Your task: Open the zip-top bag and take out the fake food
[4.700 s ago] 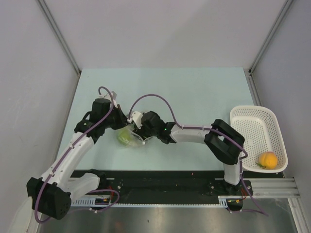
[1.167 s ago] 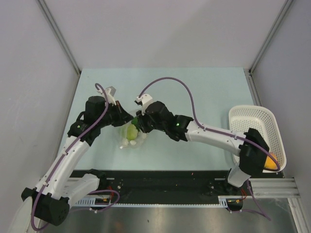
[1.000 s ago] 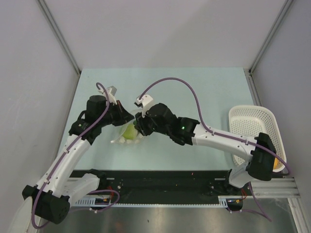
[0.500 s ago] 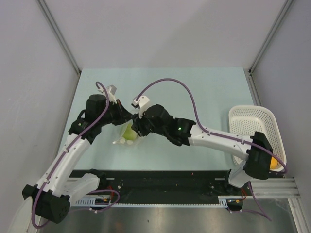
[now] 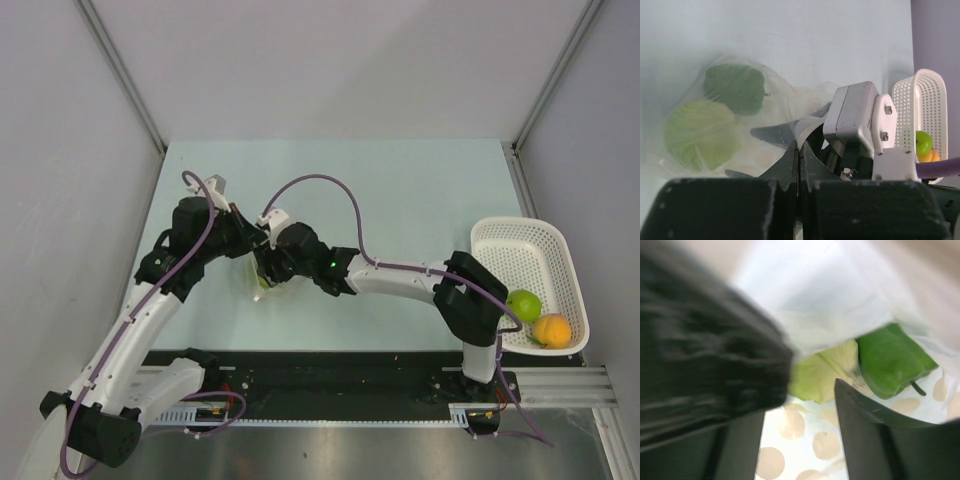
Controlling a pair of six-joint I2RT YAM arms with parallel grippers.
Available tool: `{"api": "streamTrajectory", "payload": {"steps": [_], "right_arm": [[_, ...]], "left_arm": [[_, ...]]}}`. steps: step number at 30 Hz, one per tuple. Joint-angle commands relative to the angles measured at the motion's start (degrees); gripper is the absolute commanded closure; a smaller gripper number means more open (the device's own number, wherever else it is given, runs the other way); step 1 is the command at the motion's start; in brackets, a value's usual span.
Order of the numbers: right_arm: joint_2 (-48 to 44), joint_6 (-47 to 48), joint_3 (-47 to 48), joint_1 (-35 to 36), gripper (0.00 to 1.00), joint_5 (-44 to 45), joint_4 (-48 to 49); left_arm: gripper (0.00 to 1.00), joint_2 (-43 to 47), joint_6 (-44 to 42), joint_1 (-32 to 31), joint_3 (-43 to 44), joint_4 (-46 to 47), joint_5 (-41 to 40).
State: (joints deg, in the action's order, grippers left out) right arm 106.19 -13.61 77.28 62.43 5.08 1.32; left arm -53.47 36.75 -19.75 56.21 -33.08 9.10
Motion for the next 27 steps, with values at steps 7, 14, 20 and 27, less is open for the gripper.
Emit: {"api": "streamTrajectory", "payload": {"steps": [7,14,20,27], "right_arm": [[6.9,-0.7,1.3,-1.2,0.18,-2.6,6.8],[11.6,-1.1,1.3,-0.6,0.09,-3.1,6.3],[12.3,-0.4,1.3,-0.5,0.19,-2.4,6.9],[9.9,1.8,1.4,-0.6,0.85,-2.0,4.4]], "left_arm": [[1.00,1.4,2.9,-0.7,-2.8,1.1,-1.6],[1.00,2.6,1.9,-0.7,-4.9,0.6,-2.4],[1.00,3.4,1.7,-0.7,-5.6,0.0,-2.5],[1.00,4.9,1.7,-0.6,-7.1,0.0,-3.0]]}}
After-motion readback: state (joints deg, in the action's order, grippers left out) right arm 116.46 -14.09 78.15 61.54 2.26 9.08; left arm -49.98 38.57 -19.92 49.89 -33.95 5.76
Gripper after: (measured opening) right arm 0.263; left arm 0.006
